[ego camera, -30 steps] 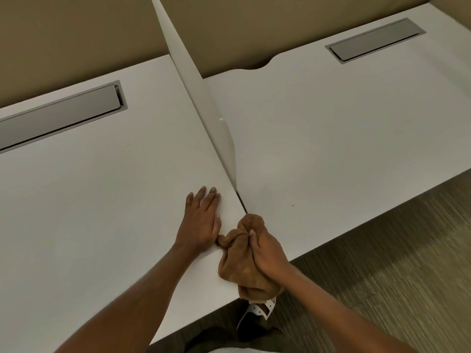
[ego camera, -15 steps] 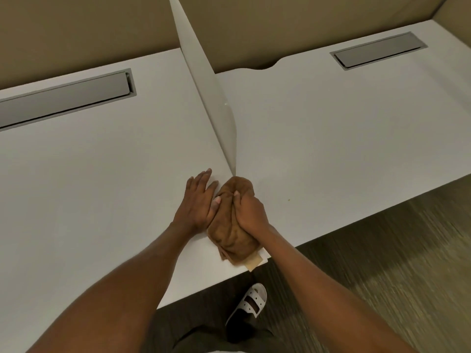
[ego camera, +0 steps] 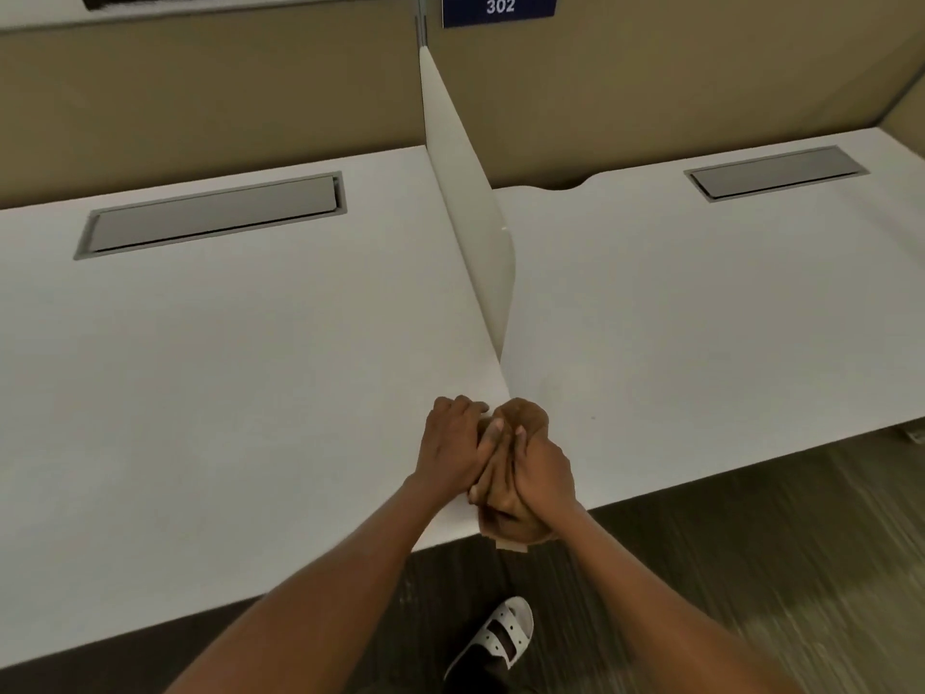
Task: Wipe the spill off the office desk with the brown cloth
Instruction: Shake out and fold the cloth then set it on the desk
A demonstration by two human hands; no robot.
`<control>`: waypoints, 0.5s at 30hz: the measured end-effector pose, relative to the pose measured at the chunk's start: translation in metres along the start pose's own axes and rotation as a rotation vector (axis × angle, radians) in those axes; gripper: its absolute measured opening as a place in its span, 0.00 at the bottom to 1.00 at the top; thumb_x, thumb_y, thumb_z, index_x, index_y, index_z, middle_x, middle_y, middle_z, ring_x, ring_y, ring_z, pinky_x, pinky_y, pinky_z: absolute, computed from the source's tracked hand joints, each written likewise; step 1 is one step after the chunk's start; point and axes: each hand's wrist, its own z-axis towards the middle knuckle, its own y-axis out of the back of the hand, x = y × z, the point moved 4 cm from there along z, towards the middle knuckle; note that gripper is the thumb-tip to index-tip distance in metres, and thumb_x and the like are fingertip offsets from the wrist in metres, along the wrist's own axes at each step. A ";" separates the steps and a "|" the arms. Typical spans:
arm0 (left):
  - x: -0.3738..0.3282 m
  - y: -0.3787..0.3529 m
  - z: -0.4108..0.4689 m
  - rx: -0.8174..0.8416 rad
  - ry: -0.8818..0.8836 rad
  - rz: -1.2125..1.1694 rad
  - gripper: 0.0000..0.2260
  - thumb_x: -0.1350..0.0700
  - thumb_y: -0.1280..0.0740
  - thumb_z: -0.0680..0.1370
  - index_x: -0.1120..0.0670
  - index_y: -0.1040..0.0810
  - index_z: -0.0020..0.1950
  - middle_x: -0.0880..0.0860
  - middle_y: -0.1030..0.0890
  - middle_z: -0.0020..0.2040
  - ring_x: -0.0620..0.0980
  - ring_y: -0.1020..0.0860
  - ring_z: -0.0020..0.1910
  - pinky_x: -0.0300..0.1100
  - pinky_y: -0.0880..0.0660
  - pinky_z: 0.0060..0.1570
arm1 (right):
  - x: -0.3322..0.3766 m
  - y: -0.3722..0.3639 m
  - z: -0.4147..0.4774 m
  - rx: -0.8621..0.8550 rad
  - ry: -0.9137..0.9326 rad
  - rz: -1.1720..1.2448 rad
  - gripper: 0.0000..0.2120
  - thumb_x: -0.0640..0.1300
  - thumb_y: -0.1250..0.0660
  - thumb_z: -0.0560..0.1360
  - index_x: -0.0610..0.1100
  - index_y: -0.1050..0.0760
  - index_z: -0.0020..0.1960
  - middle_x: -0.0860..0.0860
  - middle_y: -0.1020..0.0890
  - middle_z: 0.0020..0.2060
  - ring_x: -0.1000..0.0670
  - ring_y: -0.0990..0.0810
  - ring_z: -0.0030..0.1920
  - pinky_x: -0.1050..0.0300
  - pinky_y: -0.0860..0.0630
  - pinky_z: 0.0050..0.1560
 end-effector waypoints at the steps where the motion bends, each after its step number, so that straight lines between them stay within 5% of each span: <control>1: -0.006 0.000 0.000 0.043 0.016 -0.021 0.28 0.37 0.50 0.77 0.55 0.21 0.57 0.53 0.19 0.50 0.53 0.26 0.52 0.45 0.31 0.53 | -0.003 0.001 -0.005 -0.033 -0.012 0.025 0.19 0.58 0.52 0.82 0.49 0.30 0.45 0.53 0.21 0.35 0.54 0.22 0.36 0.61 0.30 0.36; 4: -0.018 -0.005 0.003 0.254 0.080 -0.106 0.31 0.30 0.47 0.73 0.54 0.20 0.55 0.53 0.17 0.48 0.52 0.21 0.49 0.51 0.25 0.54 | -0.006 0.007 -0.025 -0.127 0.011 0.106 0.17 0.56 0.52 0.82 0.49 0.30 0.46 0.53 0.21 0.37 0.55 0.22 0.37 0.62 0.31 0.35; 8: -0.031 0.001 -0.003 0.604 0.138 -0.293 0.20 0.39 0.32 0.73 0.53 0.26 0.53 0.51 0.21 0.49 0.50 0.23 0.50 0.45 0.25 0.52 | 0.002 0.016 -0.048 -0.208 0.028 0.271 0.14 0.50 0.50 0.83 0.46 0.29 0.47 0.52 0.22 0.39 0.55 0.22 0.40 0.66 0.30 0.36; 15: -0.034 0.047 -0.037 0.582 0.044 -0.389 0.18 0.46 0.24 0.68 0.55 0.24 0.48 0.56 0.20 0.46 0.51 0.21 0.46 0.40 0.25 0.44 | 0.019 0.023 -0.087 -0.280 0.103 0.372 0.11 0.51 0.49 0.82 0.47 0.31 0.57 0.51 0.24 0.48 0.55 0.22 0.48 0.61 0.24 0.48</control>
